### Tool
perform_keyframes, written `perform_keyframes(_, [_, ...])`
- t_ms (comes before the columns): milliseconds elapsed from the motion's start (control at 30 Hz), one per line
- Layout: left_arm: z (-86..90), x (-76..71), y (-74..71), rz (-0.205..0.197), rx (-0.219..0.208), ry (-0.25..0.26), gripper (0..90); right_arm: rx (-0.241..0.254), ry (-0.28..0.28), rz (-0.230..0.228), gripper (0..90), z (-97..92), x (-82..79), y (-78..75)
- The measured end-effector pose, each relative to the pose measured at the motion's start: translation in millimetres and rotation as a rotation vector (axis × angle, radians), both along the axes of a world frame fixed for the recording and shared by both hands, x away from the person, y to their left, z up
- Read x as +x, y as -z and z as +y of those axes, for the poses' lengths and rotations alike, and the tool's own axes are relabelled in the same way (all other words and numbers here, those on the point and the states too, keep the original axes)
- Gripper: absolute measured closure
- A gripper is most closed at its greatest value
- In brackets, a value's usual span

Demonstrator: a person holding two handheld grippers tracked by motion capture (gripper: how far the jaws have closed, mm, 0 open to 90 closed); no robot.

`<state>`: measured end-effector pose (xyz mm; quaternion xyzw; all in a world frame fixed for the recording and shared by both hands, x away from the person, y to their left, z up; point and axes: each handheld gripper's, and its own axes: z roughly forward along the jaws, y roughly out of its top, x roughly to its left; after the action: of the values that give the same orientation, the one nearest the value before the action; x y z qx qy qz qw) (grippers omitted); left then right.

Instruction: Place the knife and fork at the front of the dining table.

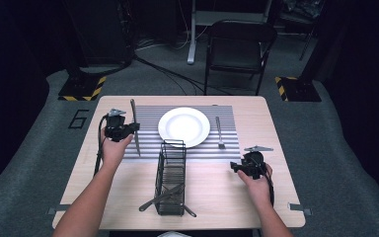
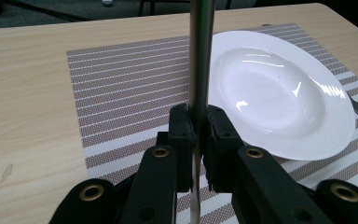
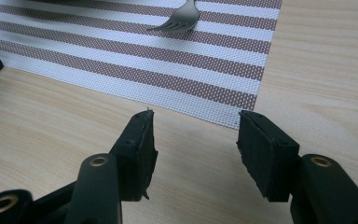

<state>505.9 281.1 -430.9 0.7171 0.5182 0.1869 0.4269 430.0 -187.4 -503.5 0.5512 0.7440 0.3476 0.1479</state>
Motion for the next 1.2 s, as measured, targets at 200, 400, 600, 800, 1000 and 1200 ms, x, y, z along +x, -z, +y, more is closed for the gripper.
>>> perform_keyframes(200, [1.5,1.5,4.0,-0.015,-0.018,-0.014,82.4,0.0,0.001,-0.009,45.9,-0.6,-0.2,-0.5])
perform_keyframes(400, [3.0,7.8,11.5,-0.021,-0.051,-0.031,82.4,0.001,-0.002,-0.005,46.0,-0.4,0.2,-0.1])
perform_keyframes(600, [0.2,16.3,19.1,-0.011,-0.083,-0.061,82.4,-0.001,0.0,-0.005,46.0,-1.3,0.6,0.5])
perform_keyframes(800, [-1.8,24.7,27.6,0.028,-0.103,-0.085,82.5,0.001,0.0,-0.001,46.0,-1.5,0.9,1.0])
perform_keyframes(1000, [-9.2,32.5,35.7,0.071,-0.099,-0.111,82.6,0.003,-0.004,0.002,45.9,-1.4,1.2,1.5])
perform_keyframes(1200, [-18.6,36.8,36.4,0.073,-0.074,-0.128,82.5,0.0,-0.01,0.003,45.9,-1.5,1.9,2.4])
